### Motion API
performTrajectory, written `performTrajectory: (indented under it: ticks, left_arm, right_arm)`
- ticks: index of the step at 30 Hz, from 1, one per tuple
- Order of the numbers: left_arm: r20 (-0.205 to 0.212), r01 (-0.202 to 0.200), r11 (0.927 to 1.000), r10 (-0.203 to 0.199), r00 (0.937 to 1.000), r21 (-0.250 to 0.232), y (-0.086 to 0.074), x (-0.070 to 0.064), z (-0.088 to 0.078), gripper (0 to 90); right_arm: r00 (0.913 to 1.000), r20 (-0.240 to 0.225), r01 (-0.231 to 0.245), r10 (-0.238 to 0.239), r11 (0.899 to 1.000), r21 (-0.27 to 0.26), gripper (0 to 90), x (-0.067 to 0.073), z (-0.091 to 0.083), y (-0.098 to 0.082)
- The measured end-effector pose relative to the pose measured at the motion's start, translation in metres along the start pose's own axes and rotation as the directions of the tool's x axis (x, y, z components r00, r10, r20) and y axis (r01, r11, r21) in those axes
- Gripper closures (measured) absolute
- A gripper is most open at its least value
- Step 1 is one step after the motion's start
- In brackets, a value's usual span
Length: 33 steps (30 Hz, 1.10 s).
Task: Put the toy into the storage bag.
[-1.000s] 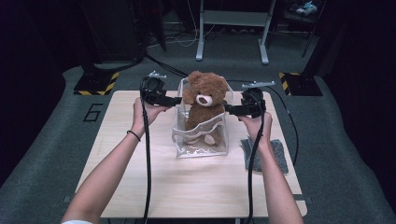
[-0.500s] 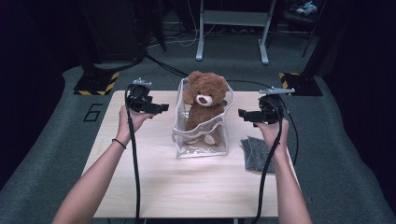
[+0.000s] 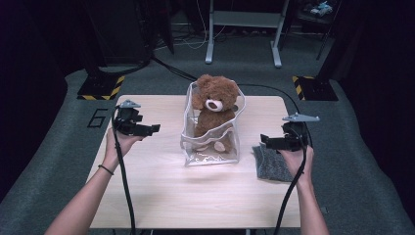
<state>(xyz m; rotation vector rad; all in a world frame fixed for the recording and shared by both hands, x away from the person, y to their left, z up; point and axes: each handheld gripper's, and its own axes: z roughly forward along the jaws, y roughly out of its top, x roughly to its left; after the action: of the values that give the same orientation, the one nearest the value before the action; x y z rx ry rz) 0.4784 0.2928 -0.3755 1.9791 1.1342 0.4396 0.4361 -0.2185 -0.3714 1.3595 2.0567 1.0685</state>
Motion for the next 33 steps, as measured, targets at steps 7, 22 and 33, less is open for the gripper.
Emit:
performTrajectory:
  ticks: [7, 22, 33]
  left_arm:
    - [-0.061, 0.015, 0.9996, -0.014, 0.9980, 0.024, -0.051, 0.010, -0.007, 10.3]
    - [-0.123, 0.003, 0.9922, 0.012, 0.9923, 0.125, -0.153, 0.011, 0.014, 5.3]
    - [-0.147, 0.039, 0.9962, -0.027, 0.9887, 0.077, -0.178, 0.008, 0.026, 3.6]
  right_arm:
    - [0.9997, 0.022, -0.012, 0.012, 0.999, 0.030, 0.1, -0.002, 0.003, -0.046]
    - [0.9998, 0.001, -0.020, 0.020, 0.996, 0.086, 0.0, 0.023, 0.035, -0.140]
    - [0.9978, 0.065, 0.008, -0.013, 0.998, 0.069, 0.0, 0.028, 0.044, -0.164]
